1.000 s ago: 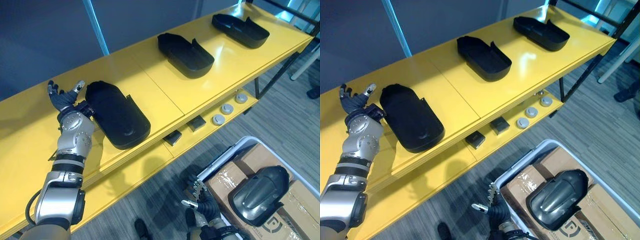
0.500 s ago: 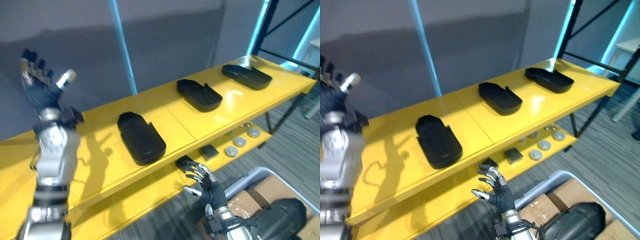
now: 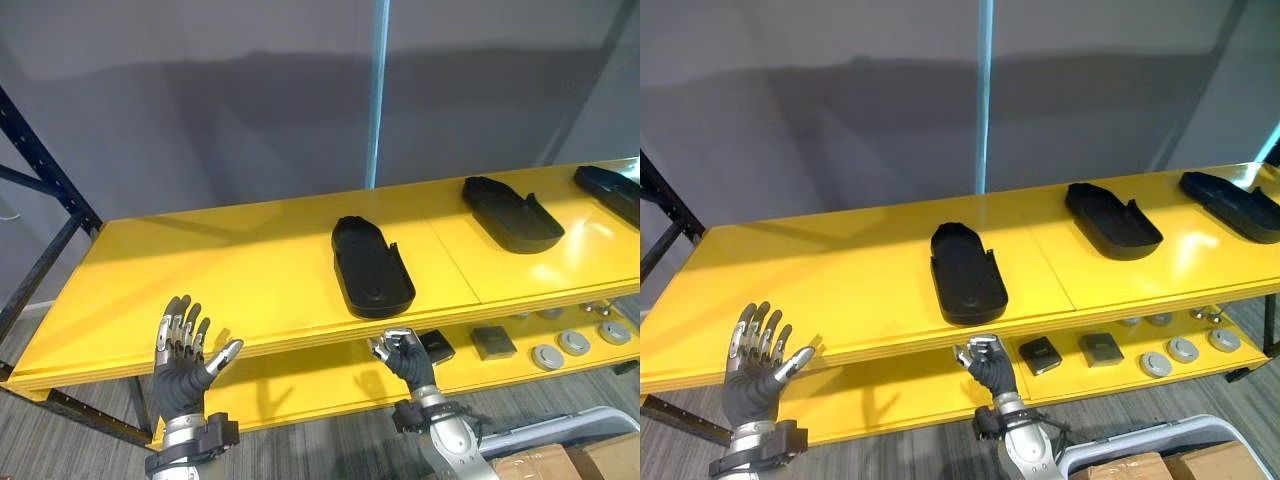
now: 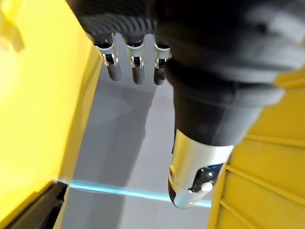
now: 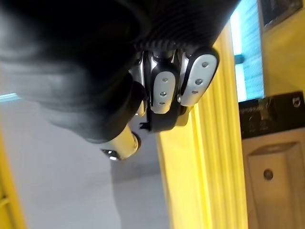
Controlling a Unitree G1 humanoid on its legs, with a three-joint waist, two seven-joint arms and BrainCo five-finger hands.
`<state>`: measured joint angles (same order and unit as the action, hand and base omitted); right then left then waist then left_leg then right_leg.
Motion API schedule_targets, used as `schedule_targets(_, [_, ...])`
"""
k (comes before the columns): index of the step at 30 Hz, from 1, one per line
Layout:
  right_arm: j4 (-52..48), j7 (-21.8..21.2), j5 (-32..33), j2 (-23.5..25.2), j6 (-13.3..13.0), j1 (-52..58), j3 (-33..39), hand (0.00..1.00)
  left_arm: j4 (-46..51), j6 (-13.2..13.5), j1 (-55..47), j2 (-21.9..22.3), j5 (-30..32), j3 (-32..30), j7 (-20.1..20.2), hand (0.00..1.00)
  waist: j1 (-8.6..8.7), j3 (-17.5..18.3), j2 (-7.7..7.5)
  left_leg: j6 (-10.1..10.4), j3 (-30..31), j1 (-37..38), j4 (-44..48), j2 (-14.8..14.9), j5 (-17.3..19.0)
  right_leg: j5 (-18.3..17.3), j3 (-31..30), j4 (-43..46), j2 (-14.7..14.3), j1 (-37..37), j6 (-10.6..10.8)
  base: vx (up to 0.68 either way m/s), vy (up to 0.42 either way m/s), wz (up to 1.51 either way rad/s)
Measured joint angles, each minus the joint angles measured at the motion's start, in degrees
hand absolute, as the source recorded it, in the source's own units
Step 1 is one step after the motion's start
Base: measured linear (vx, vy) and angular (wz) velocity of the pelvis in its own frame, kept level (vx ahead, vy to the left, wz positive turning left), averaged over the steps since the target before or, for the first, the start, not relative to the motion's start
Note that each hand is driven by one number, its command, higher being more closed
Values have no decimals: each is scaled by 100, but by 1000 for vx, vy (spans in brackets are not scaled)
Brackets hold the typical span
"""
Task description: Walk over and take plastic housings, then place them on the shelf
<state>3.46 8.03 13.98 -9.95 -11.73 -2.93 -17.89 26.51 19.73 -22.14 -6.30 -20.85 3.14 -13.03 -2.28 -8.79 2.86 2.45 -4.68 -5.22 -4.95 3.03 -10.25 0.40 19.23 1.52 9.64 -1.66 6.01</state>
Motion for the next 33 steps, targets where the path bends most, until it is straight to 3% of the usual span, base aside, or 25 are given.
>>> schedule_targets(10, [674, 880, -337, 196, -30, -975, 512, 100, -17, 105, 303, 0, -385, 9, 70, 0, -153, -441, 12, -34, 182, -124, 0, -41, -67, -5, 174, 42, 18, 27, 8, -3, 7, 10])
schedule_targets(33, [1649, 309, -384, 59, 159, -2490, 957, 100, -21, -21, 443, 117, -728, -173, 384, 0, -171, -859, -2, -57, 341, -150, -20, -114, -125, -35, 314, 185, 108, 29, 3, -6, 3, 3])
